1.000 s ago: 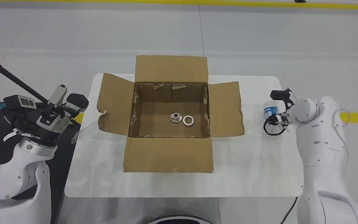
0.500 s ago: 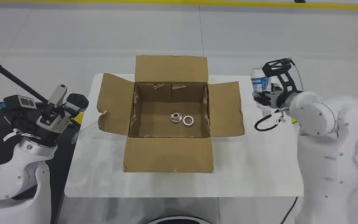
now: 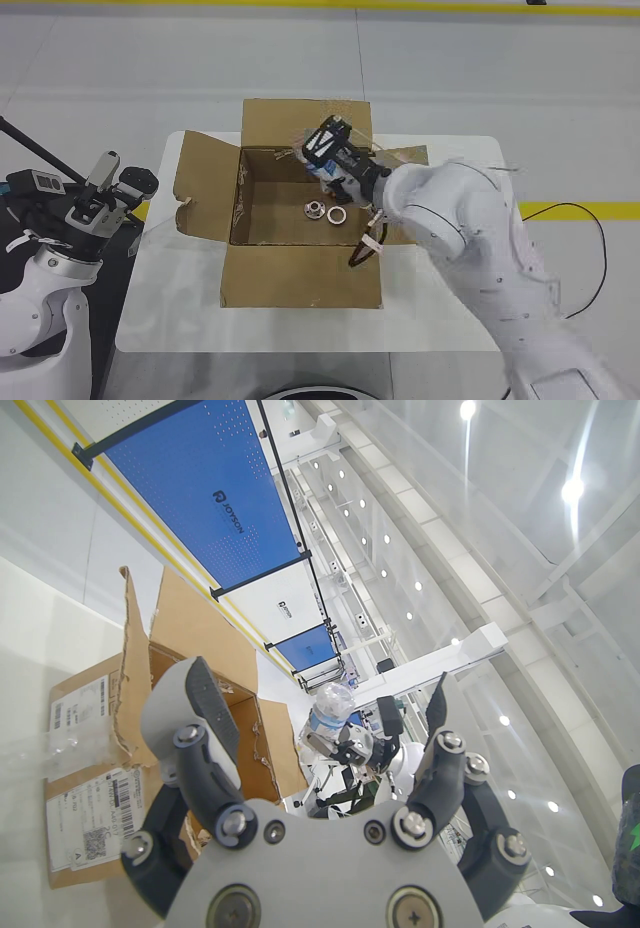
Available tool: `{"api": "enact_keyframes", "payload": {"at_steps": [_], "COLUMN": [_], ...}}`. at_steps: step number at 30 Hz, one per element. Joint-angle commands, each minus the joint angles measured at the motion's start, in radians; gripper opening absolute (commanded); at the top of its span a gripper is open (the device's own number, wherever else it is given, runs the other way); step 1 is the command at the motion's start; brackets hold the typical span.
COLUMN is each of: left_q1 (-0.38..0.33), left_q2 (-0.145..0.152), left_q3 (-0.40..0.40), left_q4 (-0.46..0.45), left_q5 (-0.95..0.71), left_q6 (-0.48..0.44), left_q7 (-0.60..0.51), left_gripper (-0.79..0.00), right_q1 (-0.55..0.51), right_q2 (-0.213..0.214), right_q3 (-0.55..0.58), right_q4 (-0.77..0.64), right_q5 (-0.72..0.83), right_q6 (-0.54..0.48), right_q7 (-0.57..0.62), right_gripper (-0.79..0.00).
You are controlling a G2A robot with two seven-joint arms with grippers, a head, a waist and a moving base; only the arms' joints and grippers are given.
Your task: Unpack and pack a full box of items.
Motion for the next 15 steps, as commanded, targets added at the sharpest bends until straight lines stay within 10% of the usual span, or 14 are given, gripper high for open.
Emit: {"api": "enact_keyframes", "payload": {"at_steps": [1, 15], "left_q1": [0.000, 0.000], "left_q2": [0.000, 0.000], "left_q3": [0.000, 0.000], "left_q4": [0.000, 0.000], "left_q5": [0.000, 0.000], "left_q6": [0.000, 0.000], "left_q7": [0.000, 0.000], "left_gripper": [0.000, 0.000], "right_q1": [0.045, 0.233], "right_q2": [-0.020, -0.170], "right_q3": [-0.070, -0.339], "right_q4": [0.081, 0.627], "right_q5": [0.032, 0.185], "right_q6": [0.008, 0.013], "right_q7": [-0.016, -0.084], "right_gripper": [-0.785, -0.785]}}
